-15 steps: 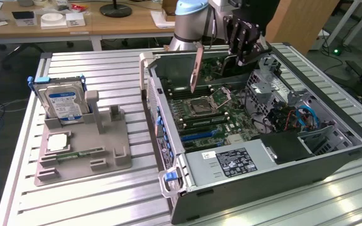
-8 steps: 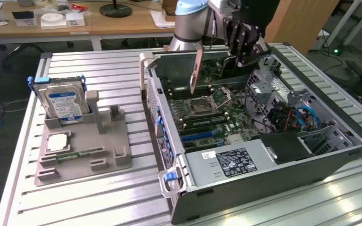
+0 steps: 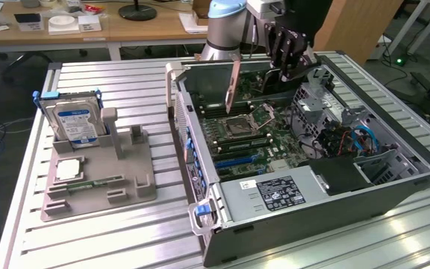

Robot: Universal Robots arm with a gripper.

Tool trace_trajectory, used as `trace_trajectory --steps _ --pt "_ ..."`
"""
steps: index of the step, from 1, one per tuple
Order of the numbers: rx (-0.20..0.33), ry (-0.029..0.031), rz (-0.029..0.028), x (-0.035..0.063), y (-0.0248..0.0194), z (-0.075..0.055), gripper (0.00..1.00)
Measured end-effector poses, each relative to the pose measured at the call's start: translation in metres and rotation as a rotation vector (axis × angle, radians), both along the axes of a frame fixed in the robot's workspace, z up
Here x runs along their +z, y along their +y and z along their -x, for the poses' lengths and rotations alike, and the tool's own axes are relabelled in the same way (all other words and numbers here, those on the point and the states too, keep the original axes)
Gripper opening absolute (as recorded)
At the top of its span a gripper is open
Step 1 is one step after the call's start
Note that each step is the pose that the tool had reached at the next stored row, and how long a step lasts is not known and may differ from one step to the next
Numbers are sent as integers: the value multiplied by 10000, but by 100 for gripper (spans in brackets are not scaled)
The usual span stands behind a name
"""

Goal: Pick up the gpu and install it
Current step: 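Insert the gpu into the slot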

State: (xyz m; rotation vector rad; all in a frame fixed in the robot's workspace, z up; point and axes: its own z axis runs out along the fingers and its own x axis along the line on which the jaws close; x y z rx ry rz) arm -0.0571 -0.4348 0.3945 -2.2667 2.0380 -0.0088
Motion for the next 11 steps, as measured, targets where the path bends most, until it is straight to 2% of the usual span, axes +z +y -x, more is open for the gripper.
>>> trace_trajectory --steps 11 --pt "0 0 0 -49 -1 0 27"
